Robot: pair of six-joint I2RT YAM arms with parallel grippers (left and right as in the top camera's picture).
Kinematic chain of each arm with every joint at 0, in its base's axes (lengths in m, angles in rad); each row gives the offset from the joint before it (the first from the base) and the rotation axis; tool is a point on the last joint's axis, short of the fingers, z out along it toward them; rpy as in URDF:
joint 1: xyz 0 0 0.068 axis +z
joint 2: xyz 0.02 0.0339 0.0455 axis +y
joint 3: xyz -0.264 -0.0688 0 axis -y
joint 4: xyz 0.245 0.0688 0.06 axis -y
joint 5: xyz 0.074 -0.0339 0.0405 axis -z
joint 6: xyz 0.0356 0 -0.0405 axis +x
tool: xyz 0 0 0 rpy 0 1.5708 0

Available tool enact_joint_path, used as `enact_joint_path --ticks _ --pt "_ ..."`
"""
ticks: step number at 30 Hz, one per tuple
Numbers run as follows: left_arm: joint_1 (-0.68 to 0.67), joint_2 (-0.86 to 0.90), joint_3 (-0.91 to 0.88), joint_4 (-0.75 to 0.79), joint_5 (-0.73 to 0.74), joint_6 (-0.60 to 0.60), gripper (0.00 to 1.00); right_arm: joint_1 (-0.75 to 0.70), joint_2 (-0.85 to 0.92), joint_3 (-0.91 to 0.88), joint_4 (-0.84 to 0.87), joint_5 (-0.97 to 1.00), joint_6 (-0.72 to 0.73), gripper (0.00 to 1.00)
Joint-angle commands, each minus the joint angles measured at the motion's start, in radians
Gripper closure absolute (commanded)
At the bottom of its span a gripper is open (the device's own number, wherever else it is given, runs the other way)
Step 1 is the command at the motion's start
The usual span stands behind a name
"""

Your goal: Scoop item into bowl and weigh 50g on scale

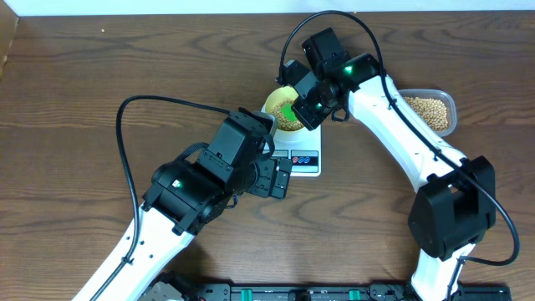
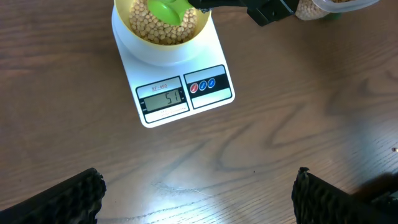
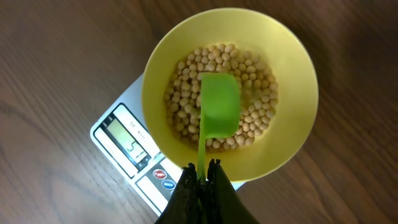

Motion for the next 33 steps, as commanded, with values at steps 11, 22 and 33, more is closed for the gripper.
enact_joint_path --ticks 11,22,33 --pt "0.003 0.001 0.016 -0.003 -0.005 0.001 0.02 0.009 0.012 -0.011 0.063 0.053 -0.002 0.99" --pt "0.003 0.001 0.016 -0.003 -0.005 0.001 0.02 0.010 0.012 -0.033 0.079 0.074 0.016 0.99" --pt "0.003 0.001 0.016 -0.003 -0.005 0.001 0.02 0.020 0.012 -0.050 0.085 0.074 0.027 0.99"
